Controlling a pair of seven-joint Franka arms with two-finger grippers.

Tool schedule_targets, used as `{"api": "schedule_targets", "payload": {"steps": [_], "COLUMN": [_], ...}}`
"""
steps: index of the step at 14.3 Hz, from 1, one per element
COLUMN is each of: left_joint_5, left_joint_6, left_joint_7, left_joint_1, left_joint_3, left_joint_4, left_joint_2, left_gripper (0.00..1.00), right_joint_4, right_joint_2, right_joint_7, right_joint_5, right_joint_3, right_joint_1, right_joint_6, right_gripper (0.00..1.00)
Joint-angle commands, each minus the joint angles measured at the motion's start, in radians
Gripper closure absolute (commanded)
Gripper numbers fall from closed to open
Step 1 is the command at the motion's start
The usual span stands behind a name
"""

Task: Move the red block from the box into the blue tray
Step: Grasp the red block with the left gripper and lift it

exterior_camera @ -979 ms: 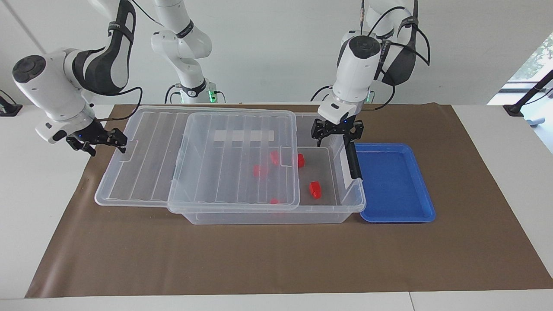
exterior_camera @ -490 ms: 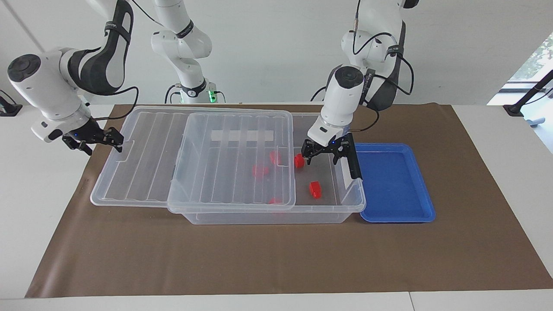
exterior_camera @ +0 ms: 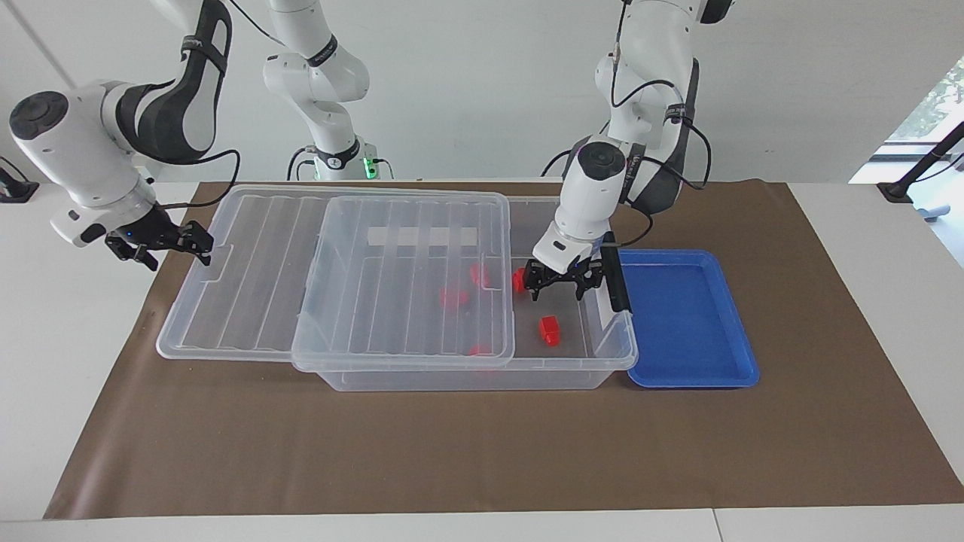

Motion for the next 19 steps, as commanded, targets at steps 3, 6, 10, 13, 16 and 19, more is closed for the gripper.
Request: {"api": "schedule_targets", "payload": {"steps": [3,6,10,13,16,19], "left_joint_5": [0.016,0.017,0.018,0.024,0.047,0.050], "left_joint_6": [0.086,0.121,0.171,0.178,0.179,0.159], "left_joint_7": [-0.035,-0.035,-0.033,-0.033,-0.035,-0.033], "left_joint_1": [-0.020,-0.023,-0.021,-0.021,-0.012,-0.006], "left_joint_3": [0.010,0.011,0.016,0.016,0.021,0.024], "left_joint_4": [-0.005,-0.004,-0.004,-0.008,-0.004,-0.005], "left_joint_2": [0.069,0.094,0.121,0.121,0.123,0.097], "left_gripper": [0.05,0.05,0.07,0.43,1.00,1.00], "right_joint_4": [0.129,0.191,0.316,0.382,0.398,0.386], "right_joint_2": [0.032,0.034,0.034,0.027,0.017,0.009], "right_joint_7": [-0.018,0.051,0.186,0.287,0.291,0.298], "right_joint_5": [0.015,0.015,0.015,0.014,0.014,0.014], "right_joint_3": [0.041,0.073,0.145,0.200,0.200,0.200], "right_joint_1": [-0.009,-0.009,-0.008,-0.006,-0.006,-0.006], "right_joint_6": [-0.096,-0.177,-0.346,-0.444,-0.510,-0.498], "right_gripper": [0.00,0.00,0.00,0.00,0.00,0.00]}}
